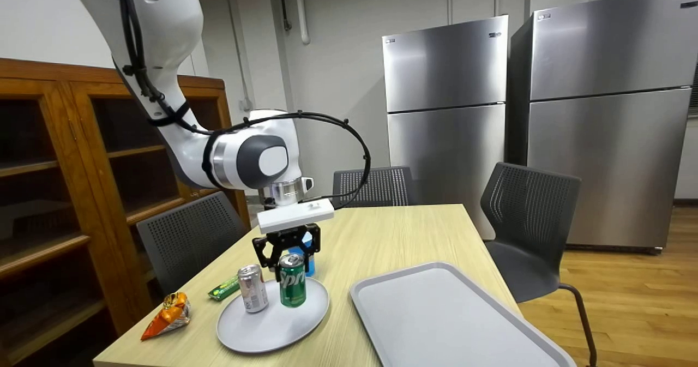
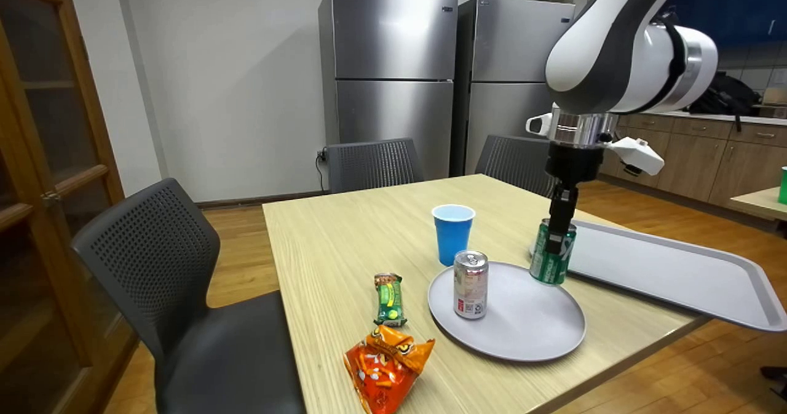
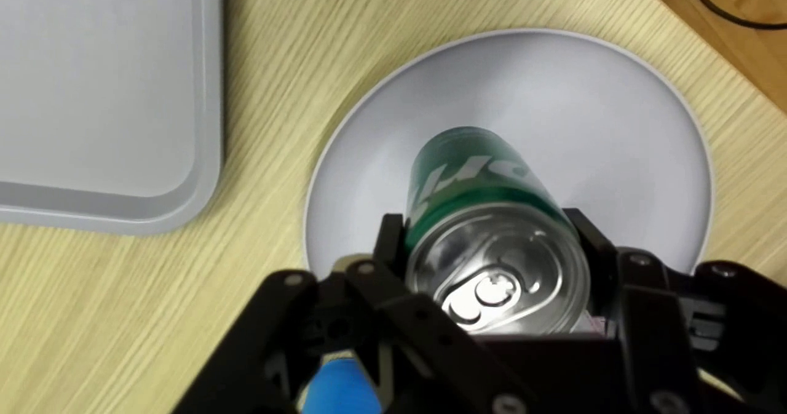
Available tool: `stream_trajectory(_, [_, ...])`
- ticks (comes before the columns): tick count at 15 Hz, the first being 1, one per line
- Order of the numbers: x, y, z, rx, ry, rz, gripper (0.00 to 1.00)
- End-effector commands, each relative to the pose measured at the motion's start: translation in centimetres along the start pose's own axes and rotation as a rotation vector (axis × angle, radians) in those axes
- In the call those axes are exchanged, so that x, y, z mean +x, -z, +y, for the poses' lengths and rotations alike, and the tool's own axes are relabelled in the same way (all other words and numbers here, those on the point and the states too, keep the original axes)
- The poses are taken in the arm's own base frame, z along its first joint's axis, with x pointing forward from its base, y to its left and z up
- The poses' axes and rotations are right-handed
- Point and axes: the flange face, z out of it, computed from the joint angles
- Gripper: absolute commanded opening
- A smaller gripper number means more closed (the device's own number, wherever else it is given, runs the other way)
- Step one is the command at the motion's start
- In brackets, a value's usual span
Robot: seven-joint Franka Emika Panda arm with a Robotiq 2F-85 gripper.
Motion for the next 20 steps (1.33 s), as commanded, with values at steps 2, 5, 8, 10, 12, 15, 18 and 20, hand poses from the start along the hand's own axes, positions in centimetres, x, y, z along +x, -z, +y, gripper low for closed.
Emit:
stream_trajectory(2, [0.2, -0.2, -1.0, -0.04, 0.107, 0.028, 0.39])
stream_trajectory(5, [0.2, -1.0, -1.2, -0.048, 0.106, 0.04, 0.39])
stream_trajectory(8, [0.1, -2.0, -1.5, -0.042, 0.103, 0.036, 0.39])
stream_trajectory(10, [0.1, -2.5, -1.5, -0.049, 0.108, 0.036, 0.39])
stream_trajectory(12, [0.1, -3.0, -1.6, -0.067, 0.118, 0.037, 0.39])
stream_trajectory(15, [0.1, -3.5, -1.7, -0.079, 0.146, 0.034, 0.39])
stream_trajectory(18, [0.1, -3.8, -1.7, -0.086, 0.159, 0.03, 0.39])
stream_trajectory(20, [0.0, -3.7, -1.8, -0.092, 0.174, 0.019, 0.87])
